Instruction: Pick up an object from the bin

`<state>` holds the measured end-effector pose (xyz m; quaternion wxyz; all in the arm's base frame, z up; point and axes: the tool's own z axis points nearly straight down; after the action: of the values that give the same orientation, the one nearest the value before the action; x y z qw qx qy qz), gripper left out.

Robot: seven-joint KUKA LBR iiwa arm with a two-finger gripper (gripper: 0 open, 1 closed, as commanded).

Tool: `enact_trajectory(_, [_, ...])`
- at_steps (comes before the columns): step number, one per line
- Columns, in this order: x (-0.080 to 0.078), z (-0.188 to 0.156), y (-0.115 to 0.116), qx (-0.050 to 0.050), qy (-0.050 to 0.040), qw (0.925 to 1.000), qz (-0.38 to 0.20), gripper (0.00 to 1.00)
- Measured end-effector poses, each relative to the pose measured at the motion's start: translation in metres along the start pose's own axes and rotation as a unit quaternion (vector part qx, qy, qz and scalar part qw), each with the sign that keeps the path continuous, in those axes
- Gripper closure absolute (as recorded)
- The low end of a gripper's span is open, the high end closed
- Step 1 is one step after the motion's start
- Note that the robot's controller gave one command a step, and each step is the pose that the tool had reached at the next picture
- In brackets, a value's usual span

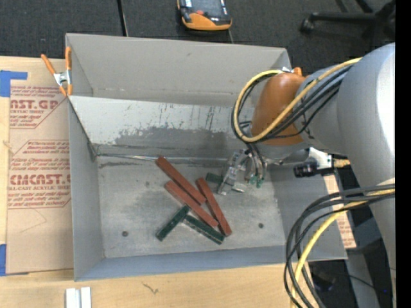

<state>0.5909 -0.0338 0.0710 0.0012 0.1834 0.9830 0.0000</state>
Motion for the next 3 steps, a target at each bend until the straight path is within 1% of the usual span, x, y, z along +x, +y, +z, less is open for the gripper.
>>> enact_trajectory(1, [0.001,-0.003,0.000,0.000,0.0012,1.0000,0.000,1.00])
enact_trajectory(2, [0.004,-0.020,-0.001,0.001,0.0058,1.0000,0.000,1.00])
enact_trajectory(3, [0.002,-0.044,0.000,0.000,0.0025,1.0000,0.000,1.00])
